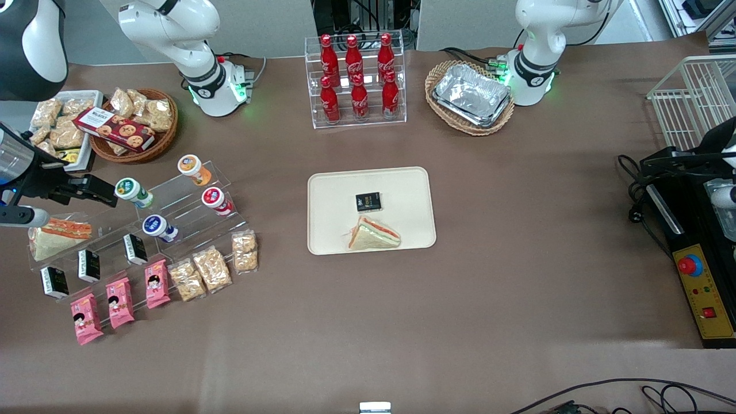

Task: Place green gum on tray
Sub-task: 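Move the right gripper toward the acrylic rack of small bottles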

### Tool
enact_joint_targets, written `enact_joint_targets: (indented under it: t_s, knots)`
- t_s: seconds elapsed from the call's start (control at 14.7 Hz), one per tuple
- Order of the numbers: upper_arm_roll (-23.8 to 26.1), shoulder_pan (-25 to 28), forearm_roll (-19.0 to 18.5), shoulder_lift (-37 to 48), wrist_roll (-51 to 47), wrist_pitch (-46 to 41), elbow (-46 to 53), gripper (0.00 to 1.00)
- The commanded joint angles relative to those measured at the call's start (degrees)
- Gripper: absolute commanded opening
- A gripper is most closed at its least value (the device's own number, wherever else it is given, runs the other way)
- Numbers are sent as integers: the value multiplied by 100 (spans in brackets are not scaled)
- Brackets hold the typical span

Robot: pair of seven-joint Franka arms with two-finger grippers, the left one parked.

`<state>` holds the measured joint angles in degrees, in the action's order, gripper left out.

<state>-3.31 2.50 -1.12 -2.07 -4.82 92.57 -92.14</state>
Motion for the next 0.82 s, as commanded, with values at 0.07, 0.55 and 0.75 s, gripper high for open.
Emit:
enact_joint_targets:
  t_s: [0.07,0.55,0.75]
  knots:
    - [-135,-179,-72,951,1078,120,-1101,100]
    - [-696,-232,-81,2879,1816,833,-3372,100]
    - [-759,-232,-81,2862,1985,850,-3390,100]
